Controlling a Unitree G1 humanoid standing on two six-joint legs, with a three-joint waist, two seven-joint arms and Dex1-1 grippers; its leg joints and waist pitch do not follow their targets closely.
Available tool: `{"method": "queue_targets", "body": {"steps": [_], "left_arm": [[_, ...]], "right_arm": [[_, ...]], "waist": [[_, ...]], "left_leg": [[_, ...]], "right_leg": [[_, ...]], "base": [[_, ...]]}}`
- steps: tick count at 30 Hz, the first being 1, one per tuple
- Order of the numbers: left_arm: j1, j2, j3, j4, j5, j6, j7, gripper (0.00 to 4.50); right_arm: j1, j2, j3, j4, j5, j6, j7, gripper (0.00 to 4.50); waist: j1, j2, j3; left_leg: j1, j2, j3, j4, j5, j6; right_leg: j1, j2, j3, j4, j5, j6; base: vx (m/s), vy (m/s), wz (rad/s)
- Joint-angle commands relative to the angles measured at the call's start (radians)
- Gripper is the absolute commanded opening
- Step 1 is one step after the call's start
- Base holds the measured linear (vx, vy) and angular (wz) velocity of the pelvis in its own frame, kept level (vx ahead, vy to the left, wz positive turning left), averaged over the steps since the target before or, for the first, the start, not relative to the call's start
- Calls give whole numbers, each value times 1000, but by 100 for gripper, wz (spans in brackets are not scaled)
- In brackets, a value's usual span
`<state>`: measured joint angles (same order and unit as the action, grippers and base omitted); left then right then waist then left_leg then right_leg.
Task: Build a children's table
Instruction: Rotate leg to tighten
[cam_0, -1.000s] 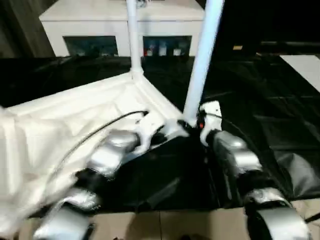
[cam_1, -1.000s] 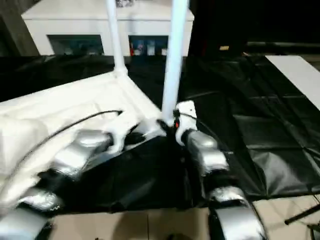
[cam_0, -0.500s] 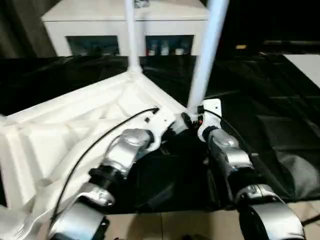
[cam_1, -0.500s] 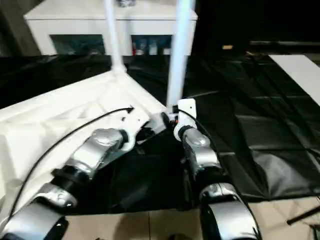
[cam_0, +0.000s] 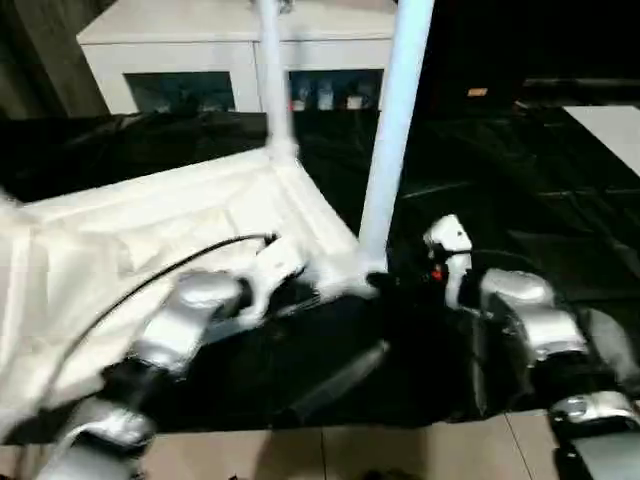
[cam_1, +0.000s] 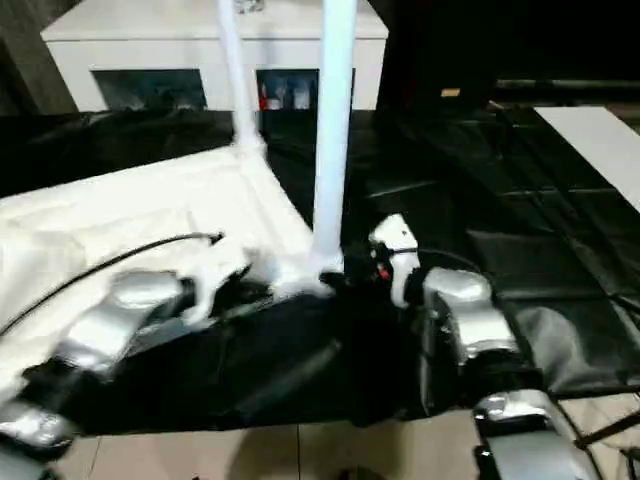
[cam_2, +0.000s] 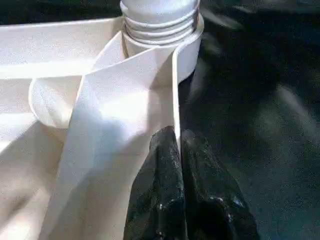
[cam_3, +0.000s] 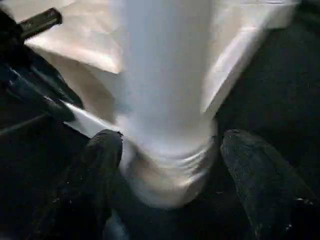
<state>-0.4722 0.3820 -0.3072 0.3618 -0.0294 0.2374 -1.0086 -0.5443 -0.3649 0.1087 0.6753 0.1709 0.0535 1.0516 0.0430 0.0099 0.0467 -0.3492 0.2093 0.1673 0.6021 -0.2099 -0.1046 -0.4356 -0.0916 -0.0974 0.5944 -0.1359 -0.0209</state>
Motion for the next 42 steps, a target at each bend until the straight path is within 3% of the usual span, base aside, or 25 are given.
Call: {"method": "queue_targets", "body": {"steps": [1,7,11,16,26,28,29,30,31,32,33,34,38,42], "left_arm": [[1,-16,-26,-52,-38,-11,-67,0],[0,-7,-31,-43,-22,-10,-62,0],[5,0,-32,-52,-23,-6,-74,0],[4,5,-29,-54,-19,3,-76,0],[0,3,-25,-35,0,4,-51,0],[-16,-33,-14,5,32,25,48,0],[-20,-41,-12,13,37,29,67,0],[-27,-55,-8,27,45,37,99,0],[-60,-115,4,78,68,74,208,0],[-60,-116,5,79,68,75,211,0],[-70,-131,6,92,74,82,235,0],[-102,-179,18,144,85,97,315,0],[-178,-276,42,273,102,106,480,0],[-217,-313,50,339,120,91,558,0]], "right_arm": [[-7,4,4,-8,-4,-1,6,345],[-19,11,6,23,2,1,37,345],[-13,3,20,28,-2,11,74,308],[-20,9,11,42,-6,0,55,275],[-16,16,20,57,-28,-8,41,265],[-46,65,-20,137,-63,-41,-187,265],[-51,76,-28,149,-65,-41,-229,265],[-60,95,-43,169,-69,-41,-300,265],[-84,164,-87,207,-63,-19,-497,265],[-84,165,-88,208,-62,-19,-500,265],[-89,182,-99,214,-59,-10,-541,264],[-108,230,-126,233,-52,7,-668,264],[-154,334,-181,299,-26,41,-927,264],[-178,389,-169,336,-36,25,-983,264]], "waist": [[4,-6,-64],[10,-9,-68],[16,-10,-69],[16,-11,-68],[16,-13,-68],[15,-13,-67],[8,-12,-64],[8,-12,-64],[0,-12,-62],[-4,-12,-61],[-7,-10,-63],[-12,-9,-62],[-11,-10,-66],[-6,-8,-69]], "left_leg": [[-2,14,8,-70,-224,92],[-8,12,9,-70,-182,87],[-10,12,10,-68,-156,97],[-9,12,10,-69,-167,91],[-10,11,9,-69,-160,89],[-10,11,10,-68,-164,82],[-11,7,7,-72,-186,58],[-11,7,7,-72,-186,58],[-6,5,8,-72,-205,40],[-3,3,8,-72,-215,34],[-5,3,3,-73,-227,29],[-5,1,6,-72,-229,31],[-3,-3,5,-71,-236,33],[-4,-1,7,-71,-227,44]], "right_leg": [[64,-42,40,-79,-387,-193],[72,-41,44,-67,-313,-205],[74,-43,45,-64,-295,-210],[73,-43,44,-66,-315,-205],[74,-42,43,-67,-328,-194],[70,-44,44,-70,-343,-191],[73,-43,40,-74,-402,-171],[73,-43,40,-74,-402,-171],[66,-41,40,-83,-443,-148],[63,-41,39,-86,-463,-143],[68,-42,35,-87,-483,-131],[63,-40,37,-92,-478,-126],[62,-39,34,-94,-475,-110],[60,-38,36,-88,-407,-131]], "base": [[0,0,0],[0,0,0],[0,0,0],[0,0,0],[0,0,0],[0,0,0],[0,0,0],[0,0,0],[0,0,0],[0,0,0],[0,0,0],[0,0,0],[0,0,0],[0,0,0]]}}
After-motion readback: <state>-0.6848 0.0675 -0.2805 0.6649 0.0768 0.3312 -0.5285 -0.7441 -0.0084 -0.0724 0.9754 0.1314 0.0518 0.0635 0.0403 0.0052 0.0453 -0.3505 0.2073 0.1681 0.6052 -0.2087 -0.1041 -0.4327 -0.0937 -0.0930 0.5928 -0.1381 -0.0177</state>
